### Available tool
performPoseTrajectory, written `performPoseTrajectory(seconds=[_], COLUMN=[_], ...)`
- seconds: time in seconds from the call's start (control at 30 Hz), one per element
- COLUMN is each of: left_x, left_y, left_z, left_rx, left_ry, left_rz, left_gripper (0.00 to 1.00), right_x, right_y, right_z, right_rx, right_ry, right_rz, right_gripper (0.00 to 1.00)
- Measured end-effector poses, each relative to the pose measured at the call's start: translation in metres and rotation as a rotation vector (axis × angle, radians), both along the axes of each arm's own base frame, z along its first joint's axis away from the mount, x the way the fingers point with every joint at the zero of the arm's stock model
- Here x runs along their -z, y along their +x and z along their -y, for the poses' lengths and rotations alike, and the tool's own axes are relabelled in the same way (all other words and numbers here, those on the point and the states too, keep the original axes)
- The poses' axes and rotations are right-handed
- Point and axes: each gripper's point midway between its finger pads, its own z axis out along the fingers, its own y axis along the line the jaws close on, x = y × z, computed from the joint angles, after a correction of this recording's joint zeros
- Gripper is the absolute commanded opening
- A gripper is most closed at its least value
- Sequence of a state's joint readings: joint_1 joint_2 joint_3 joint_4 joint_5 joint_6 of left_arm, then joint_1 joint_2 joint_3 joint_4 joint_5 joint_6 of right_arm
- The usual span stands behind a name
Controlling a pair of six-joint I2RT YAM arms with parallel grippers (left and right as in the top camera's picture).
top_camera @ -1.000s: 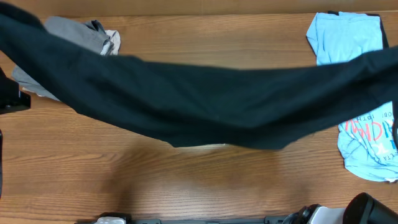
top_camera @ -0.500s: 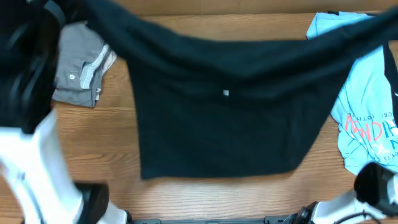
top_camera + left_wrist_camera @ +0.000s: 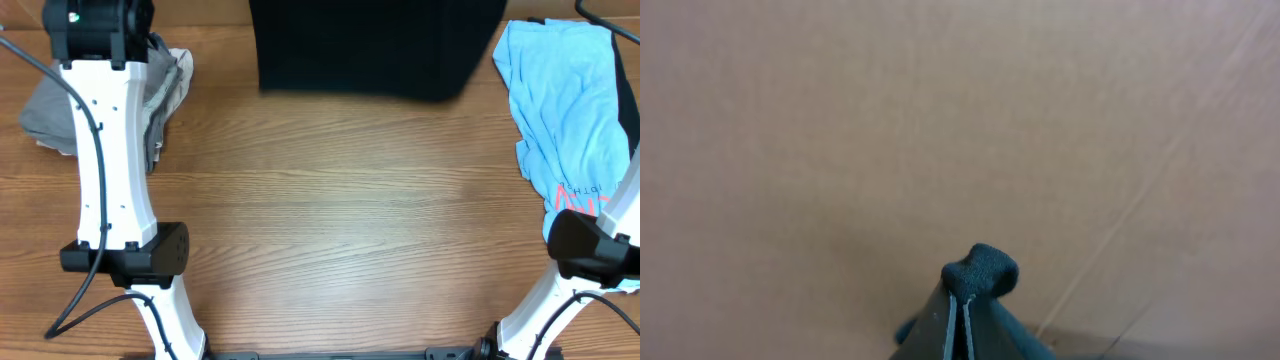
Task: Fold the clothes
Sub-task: 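Lower black shirt flat onto table center, holding sleeves at both sides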
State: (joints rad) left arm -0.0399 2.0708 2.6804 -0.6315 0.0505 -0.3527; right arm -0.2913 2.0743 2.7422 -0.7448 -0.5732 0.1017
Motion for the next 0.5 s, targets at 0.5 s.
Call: performPoseTrajectory(seconds=[0.5], left_x=[0.171], left_y=[-0.035], left_z=[-0.006], left_rx=[0.021], left_ry=[0.094], left_rz=[-0.677], left_gripper=[0.04], right_x=[0.196], right_y=[0.004], right_z=[-0.008], right_rx=[-0.032], right_ry=[0.150], right_rz=[-0.695], right_gripper=[0.04])
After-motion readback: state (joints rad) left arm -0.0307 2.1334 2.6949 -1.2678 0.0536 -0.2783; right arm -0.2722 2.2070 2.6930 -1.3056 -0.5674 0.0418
